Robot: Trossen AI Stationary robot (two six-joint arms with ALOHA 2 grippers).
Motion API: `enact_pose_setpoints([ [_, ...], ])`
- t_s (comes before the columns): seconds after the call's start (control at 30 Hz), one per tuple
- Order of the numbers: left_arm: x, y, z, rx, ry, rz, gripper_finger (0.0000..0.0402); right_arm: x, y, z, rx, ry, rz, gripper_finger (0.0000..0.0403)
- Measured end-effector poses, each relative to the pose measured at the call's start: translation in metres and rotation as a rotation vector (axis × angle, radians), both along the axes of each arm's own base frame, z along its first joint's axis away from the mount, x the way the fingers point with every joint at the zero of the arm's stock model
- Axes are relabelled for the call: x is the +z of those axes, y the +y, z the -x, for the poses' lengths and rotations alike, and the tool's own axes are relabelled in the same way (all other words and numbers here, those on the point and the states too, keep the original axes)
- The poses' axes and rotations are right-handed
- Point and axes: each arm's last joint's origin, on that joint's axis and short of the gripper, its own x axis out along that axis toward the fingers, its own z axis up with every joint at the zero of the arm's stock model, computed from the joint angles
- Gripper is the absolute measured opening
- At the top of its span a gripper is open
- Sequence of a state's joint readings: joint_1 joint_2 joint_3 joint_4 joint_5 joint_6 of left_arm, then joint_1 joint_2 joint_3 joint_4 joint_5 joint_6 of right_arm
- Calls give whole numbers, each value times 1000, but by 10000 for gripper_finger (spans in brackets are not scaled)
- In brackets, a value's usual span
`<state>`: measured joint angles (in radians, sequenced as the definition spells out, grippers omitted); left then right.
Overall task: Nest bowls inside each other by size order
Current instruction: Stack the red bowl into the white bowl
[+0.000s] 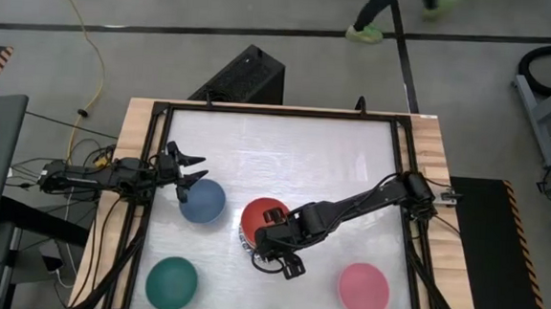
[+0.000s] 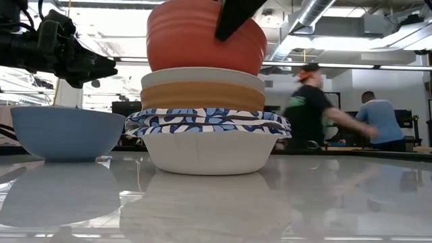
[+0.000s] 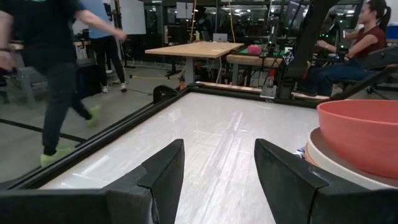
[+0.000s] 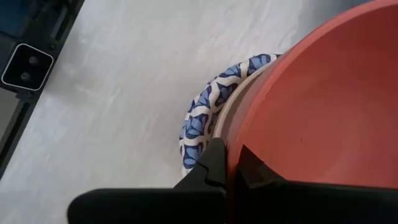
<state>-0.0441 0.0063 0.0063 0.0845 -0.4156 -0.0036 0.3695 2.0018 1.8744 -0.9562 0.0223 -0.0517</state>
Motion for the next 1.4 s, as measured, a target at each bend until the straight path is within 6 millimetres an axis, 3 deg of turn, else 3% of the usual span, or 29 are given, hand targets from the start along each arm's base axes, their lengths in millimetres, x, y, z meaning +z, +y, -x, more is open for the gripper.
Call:
enact_pose_setpoints([
  [0.4, 0, 0, 0, 0, 0, 0, 185, 0, -2, -1, -122, 20, -58, 47],
  [0.87, 0, 0, 0, 0, 0, 0, 185, 0, -9, -3, -238, 8, -50, 58],
  [1.4, 0, 0, 0, 0, 0, 0, 185, 1, -6, -3, -202, -4, -45, 156],
])
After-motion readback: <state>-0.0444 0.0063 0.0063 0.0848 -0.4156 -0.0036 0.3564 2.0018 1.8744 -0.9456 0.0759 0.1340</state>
